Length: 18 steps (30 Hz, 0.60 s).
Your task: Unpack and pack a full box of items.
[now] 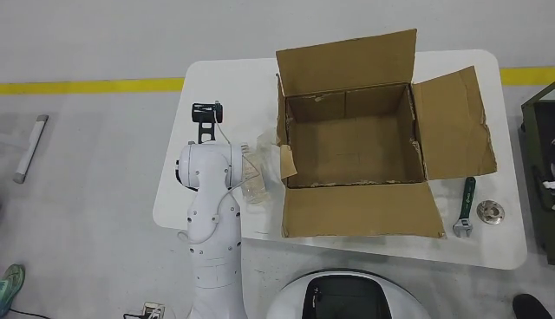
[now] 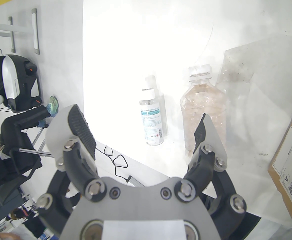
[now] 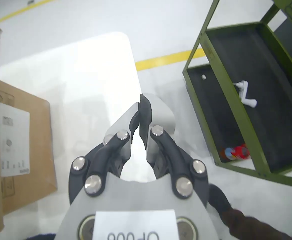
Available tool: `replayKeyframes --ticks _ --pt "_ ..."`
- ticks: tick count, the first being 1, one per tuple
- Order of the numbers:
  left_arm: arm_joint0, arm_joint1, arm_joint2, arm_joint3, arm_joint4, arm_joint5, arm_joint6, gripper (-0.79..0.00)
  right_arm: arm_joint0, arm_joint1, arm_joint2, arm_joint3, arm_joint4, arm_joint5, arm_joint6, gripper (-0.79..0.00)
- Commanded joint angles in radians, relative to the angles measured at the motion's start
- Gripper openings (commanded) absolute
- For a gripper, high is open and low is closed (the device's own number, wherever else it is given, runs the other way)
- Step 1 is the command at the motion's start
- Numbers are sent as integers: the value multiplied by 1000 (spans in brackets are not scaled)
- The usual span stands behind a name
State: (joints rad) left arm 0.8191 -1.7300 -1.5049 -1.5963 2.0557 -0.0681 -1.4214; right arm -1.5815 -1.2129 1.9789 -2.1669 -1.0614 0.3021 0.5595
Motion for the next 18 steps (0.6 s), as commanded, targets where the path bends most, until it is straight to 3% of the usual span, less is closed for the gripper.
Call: replayKeyframes --ticks 1,4,7,12,18 --pt "0 0 0 0 0 0 0 0 5 -6 -6 18 65 -21 -127 -785" --pt "0 0 0 0 0 0 0 0 -9 -10 -9 58 83 -90 -280 -785" --pt "0 0 0 0 0 0 0 0 -11 -13 -11 77 107 -123 -341 -785" --pt "26 3 -31 -41 -56 -10 7 0 -9 -10 -11 61 60 -150 -333 -785" --pt "62 13 -106 -148 -182 -131 -75 0 -2 -10 -31 55 2 -136 -310 -785"
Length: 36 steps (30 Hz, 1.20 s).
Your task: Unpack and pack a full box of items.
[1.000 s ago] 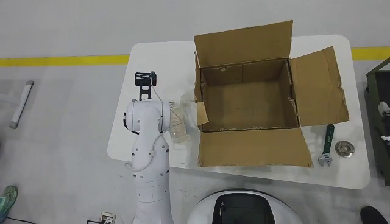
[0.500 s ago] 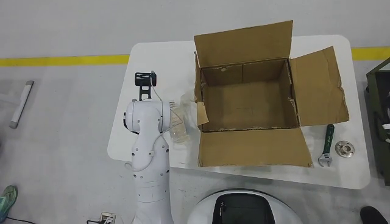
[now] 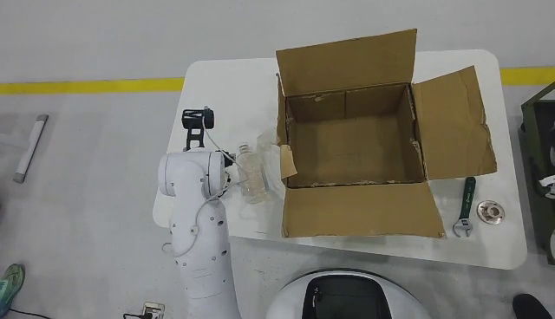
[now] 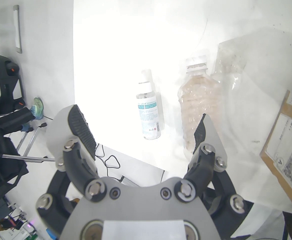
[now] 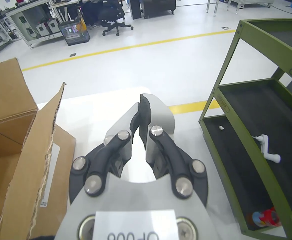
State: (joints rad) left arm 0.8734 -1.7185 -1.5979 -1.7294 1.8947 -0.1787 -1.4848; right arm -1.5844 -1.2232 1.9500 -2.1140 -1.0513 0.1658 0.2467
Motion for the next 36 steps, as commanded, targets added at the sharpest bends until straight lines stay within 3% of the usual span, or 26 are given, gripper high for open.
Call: replayKeyframes --ticks 1,6,10,18,26,36 --pt "14 3 -28 -32 -61 -36 -32 0 4 0 -7 2 -13 2 5 -785" --pt "51 5 -48 -80 -233 -95 -51 0 12 -1 -19 3 -20 5 18 -785" --pt "63 6 -18 -70 -231 -70 -51 0 16 -2 -22 4 -25 6 25 -785" --pt "49 5 51 13 -234 -17 -51 0 12 -4 -35 -9 -37 10 36 -785" --pt "24 14 43 113 -234 -3 -51 0 -4 -7 -33 -15 -35 1 33 -785" --pt "4 24 51 165 -285 4 -51 0 -10 -9 -25 -11 -29 -16 35 -785"
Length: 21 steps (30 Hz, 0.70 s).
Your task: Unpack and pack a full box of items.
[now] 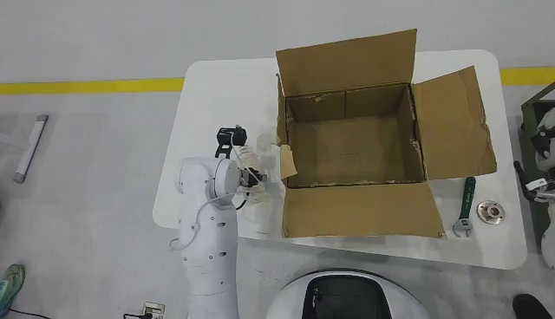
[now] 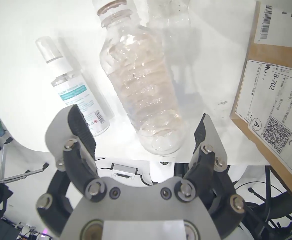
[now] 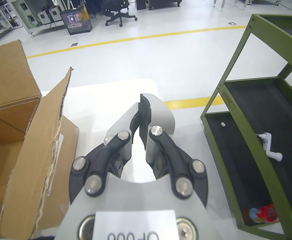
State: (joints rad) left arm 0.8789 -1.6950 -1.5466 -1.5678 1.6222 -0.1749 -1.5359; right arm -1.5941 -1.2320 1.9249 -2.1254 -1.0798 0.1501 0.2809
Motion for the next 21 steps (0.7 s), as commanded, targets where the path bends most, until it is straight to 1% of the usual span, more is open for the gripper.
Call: replayKeyframes --ticks 1,11,20,21 --pt "-4 2 -2 8 -19 -1 0 0 1 0 -1 1 -2 -1 2 -785" --pt "-28 16 -16 72 -88 5 8 0 3 -2 -5 2 -14 -3 11 -785" --pt "-44 30 -8 134 -100 12 32 -3 7 -3 -14 -3 -27 -6 21 -785" --pt "-48 32 -8 140 -103 15 31 -86 7 -3 -15 -4 -29 -6 22 -785"
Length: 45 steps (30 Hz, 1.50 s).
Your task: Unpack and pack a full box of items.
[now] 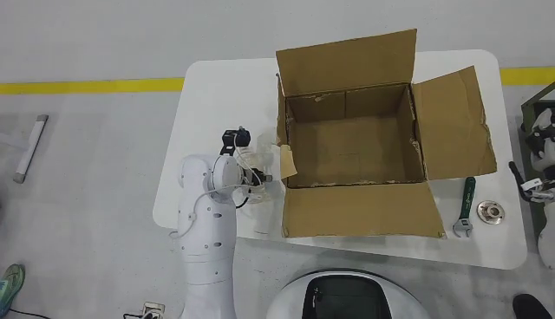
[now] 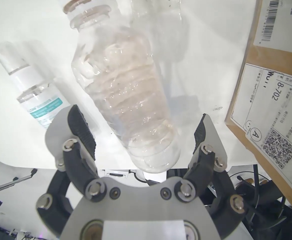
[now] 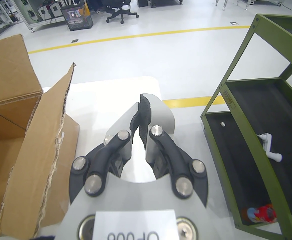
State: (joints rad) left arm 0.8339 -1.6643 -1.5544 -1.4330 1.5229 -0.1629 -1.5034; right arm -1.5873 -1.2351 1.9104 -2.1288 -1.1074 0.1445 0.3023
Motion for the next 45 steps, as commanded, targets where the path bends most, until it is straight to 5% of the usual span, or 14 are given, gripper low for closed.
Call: replayKeyframes --ticks 1,2,5,7,8,9,10,11,12,26,42,43,44,45 --pt "-6 3 0 11 -5 4 1 -179 0 0 -2 -1 -2 -1 1 -785" --pt "-9 4 0 17 -7 7 3 -357 1 0 -2 -1 -2 -2 3 -785" --pt "-16 8 1 35 -21 11 3 -542 3 0 -4 0 -2 -7 12 -785" --pt "-20 11 3 44 -22 15 5 -763 6 -1 -4 0 15 -7 22 -785" --pt "-22 13 5 47 -24 16 5 -785 8 -1 -3 0 30 -8 29 -785" --pt "-23 14 6 49 -28 16 5 -785 11 -2 -2 1 53 -10 40 -674" --pt "-24 15 7 50 -31 18 5 -785 15 -2 3 2 72 -13 49 -471" --pt "-25 17 8 51 -34 20 5 -785 18 -2 5 6 102 -18 63 -409" --pt "-25 18 9 52 -36 21 5 -785 22 -2 11 8 127 -23 77 0" --pt "7 41 12 -66 -17 49 22 -785 103 12 38 56 477 -141 346 0" --pt "56 69 -38 -361 -41 99 -33 -785 124 14 85 65 848 -103 352 0" --pt "53 71 -41 -377 -43 103 -33 -785 121 16 77 57 845 -111 362 -46" --pt "49 72 -44 -395 -50 105 -33 -785 117 18 68 52 822 -116 369 -403" --pt "47 74 -47 -410 -58 108 -33 -785 116 18 54 49 814 -114 370 -511"
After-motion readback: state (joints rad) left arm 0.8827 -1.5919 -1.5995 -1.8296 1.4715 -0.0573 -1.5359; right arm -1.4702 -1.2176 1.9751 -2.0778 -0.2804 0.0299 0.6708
